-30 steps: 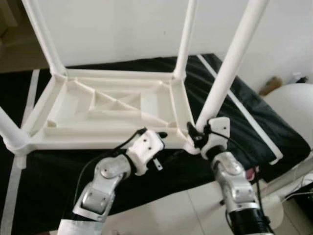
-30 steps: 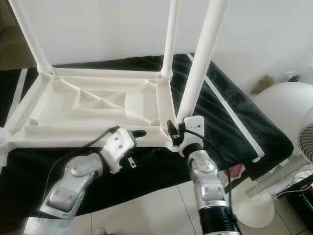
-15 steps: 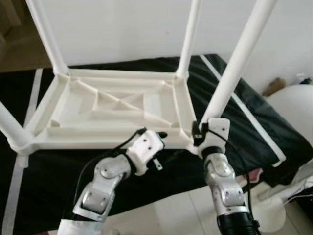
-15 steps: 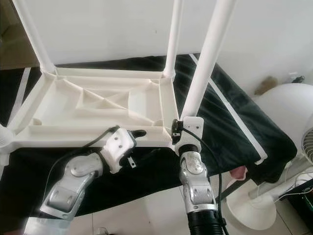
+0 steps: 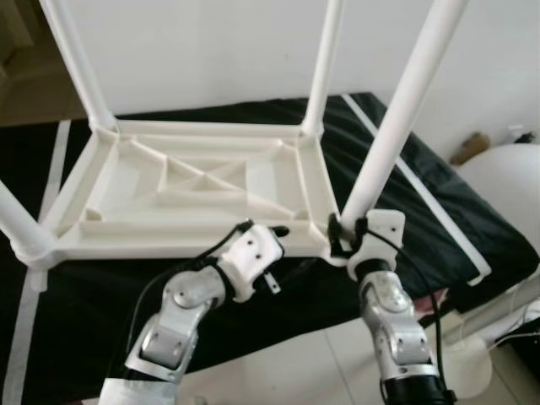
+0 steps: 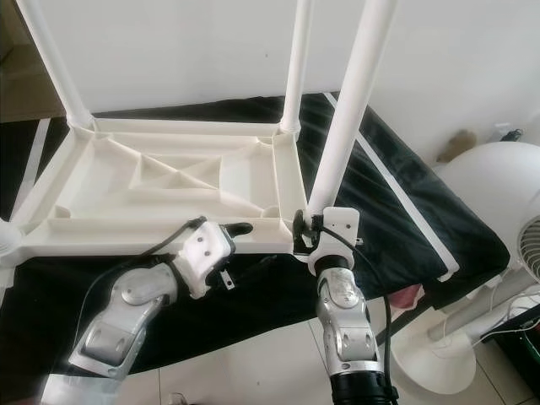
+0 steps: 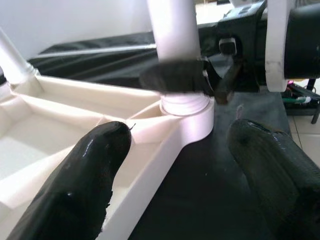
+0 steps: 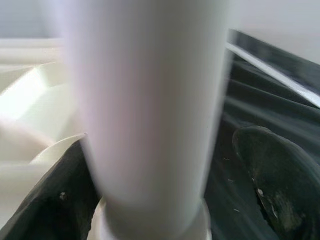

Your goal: Building children table

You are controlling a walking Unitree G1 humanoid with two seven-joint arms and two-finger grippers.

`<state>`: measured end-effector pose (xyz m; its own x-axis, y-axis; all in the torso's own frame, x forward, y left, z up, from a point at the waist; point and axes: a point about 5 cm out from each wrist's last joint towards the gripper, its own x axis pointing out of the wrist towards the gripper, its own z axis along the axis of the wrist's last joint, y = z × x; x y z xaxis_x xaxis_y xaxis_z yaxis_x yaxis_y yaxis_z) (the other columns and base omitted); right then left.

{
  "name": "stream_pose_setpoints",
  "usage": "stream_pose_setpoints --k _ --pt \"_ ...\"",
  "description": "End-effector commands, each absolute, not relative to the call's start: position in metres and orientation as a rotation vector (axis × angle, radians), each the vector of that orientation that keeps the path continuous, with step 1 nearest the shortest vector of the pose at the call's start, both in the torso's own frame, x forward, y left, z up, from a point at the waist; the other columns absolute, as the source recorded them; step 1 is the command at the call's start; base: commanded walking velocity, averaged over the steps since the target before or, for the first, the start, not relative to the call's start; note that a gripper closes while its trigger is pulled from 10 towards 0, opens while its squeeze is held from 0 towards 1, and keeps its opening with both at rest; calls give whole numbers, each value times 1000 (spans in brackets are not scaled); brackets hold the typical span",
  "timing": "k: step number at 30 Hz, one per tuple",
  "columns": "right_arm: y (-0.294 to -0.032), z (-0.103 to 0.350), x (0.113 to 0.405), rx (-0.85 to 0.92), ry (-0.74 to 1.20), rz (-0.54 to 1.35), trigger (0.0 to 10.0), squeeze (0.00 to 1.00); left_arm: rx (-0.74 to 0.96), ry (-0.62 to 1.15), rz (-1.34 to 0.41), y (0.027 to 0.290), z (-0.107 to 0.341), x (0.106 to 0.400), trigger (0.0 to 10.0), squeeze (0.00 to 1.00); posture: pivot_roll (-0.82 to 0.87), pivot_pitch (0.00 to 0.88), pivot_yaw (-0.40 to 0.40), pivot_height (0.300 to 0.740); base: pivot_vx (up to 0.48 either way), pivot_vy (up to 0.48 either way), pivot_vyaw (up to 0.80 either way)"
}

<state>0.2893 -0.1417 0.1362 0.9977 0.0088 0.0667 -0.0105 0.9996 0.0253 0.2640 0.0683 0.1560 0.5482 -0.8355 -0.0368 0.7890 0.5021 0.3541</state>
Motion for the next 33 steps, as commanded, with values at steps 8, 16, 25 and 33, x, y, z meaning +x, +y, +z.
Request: stream_pose_setpoints --k 8,16,25,33 --pt "-151 139 288 -12 -76 164 10000 0 355 -148 -924 68 153 266 10000 0 -17 10 -35 740 0 0 0" --pt "-163 145 295 -85 -80 331 10000 0 286 -90 -987 65 152 266 10000 0 -24 0 -27 740 0 0 0" --pt "-164 141 299 -134 -45 483 10000 0 191 -74 -1007 60 159 268 10000 0 -29 0 -21 740 0 0 0" --pt "-162 139 309 -190 -16 603 10000 0 227 -75 -1111 58 158 258 10000 0 -29 0 -21 740 0 0 0"
